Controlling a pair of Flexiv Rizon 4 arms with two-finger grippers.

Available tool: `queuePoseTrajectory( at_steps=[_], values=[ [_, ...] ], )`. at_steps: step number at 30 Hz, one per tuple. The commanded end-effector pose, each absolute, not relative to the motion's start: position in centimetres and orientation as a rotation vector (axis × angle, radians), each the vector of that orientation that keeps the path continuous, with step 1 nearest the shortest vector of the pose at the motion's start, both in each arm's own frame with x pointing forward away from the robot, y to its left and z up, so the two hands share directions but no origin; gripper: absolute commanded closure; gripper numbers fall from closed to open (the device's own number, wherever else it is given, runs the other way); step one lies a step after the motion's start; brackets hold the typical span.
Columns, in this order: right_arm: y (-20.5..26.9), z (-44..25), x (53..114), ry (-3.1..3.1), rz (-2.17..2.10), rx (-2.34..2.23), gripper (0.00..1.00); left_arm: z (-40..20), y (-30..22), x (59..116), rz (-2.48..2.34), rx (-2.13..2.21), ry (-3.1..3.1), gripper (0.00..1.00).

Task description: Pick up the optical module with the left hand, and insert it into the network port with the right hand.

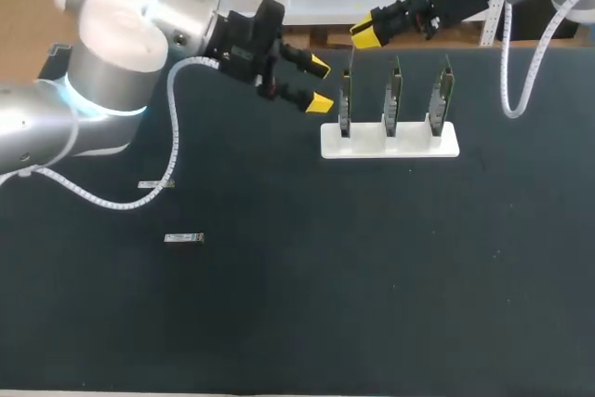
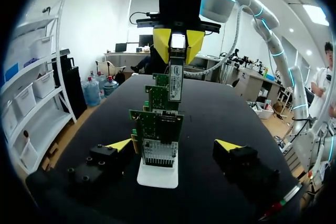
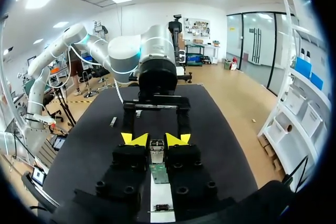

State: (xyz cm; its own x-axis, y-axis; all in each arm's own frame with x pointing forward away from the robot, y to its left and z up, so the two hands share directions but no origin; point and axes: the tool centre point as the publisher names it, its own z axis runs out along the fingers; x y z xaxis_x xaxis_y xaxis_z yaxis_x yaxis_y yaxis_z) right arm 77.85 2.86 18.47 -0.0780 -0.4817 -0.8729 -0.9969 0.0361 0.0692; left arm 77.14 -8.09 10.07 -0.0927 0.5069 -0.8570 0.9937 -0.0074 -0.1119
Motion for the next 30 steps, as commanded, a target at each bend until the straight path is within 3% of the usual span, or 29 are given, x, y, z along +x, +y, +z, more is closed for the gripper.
queuePoseTrajectory(
  at_steps=[1,30],
  values=[
    [2.8,18.5,77.5,1.640,0.966,-1.514,1.00,10.0,-8.3,78.0,-1.017,1.638,1.691,0.00],
    [2.7,18.3,77.7,1.653,0.953,-1.516,1.00,8.4,-8.1,77.7,-0.891,1.790,1.725,0.00]
  ],
)
